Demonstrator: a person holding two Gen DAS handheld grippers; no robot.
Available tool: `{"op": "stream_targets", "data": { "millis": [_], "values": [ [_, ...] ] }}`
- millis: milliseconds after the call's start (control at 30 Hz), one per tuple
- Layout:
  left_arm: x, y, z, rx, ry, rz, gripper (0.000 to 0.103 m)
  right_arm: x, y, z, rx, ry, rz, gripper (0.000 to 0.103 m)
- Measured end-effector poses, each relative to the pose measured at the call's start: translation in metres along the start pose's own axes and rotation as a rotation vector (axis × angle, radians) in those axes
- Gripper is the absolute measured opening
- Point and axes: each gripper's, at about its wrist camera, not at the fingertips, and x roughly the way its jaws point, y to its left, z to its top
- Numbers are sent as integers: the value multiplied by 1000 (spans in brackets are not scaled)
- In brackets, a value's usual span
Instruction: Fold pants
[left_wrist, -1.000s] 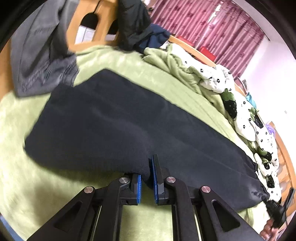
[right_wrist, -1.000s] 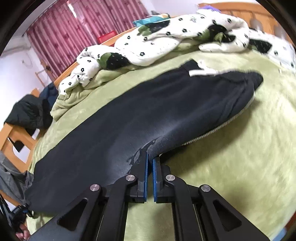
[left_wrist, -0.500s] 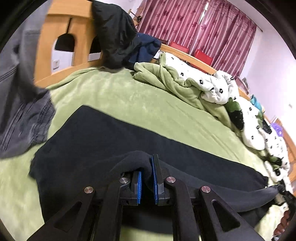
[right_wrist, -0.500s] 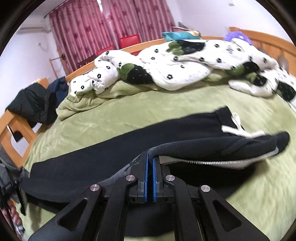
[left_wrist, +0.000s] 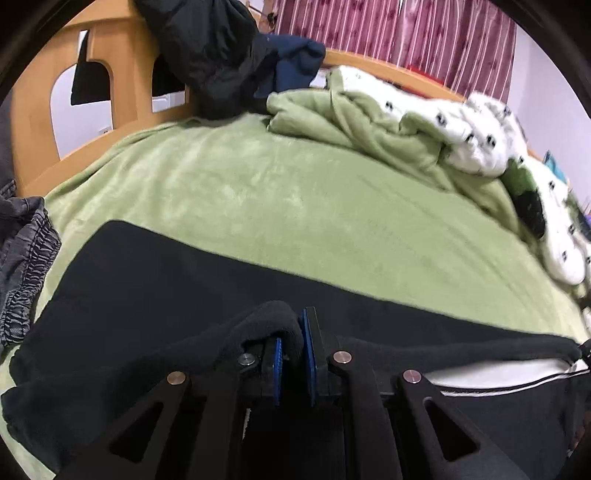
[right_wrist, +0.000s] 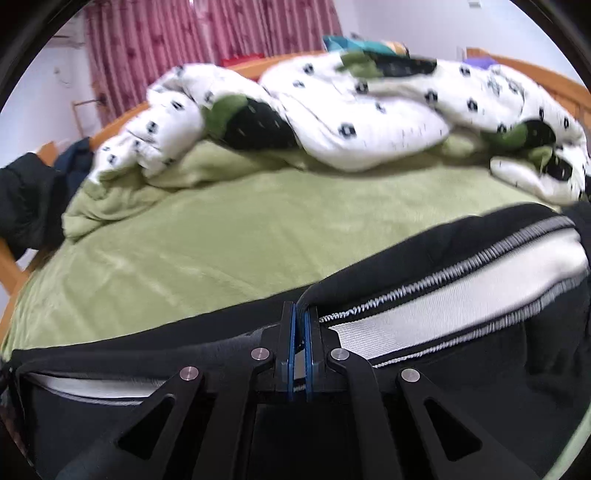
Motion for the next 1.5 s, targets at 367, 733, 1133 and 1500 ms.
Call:
{"op": "stream_targets", "data": {
  "millis": [367,733,1133,1500],
  "values": [
    [-85,-5,-36,22,0,-130,63,-91,-29,-35,-69,48,29,47],
    [-137,54,-164,-170,141,-297,63,-139,-120,-127,112,155,48,56],
    [-61,63,-126,-340,141,-366,60,-77,-153,-108,308,119,116,56],
    [-63,50,-116,-293,60,-196,11,-72,-159,-81,417,83,131,11]
  ]
}}
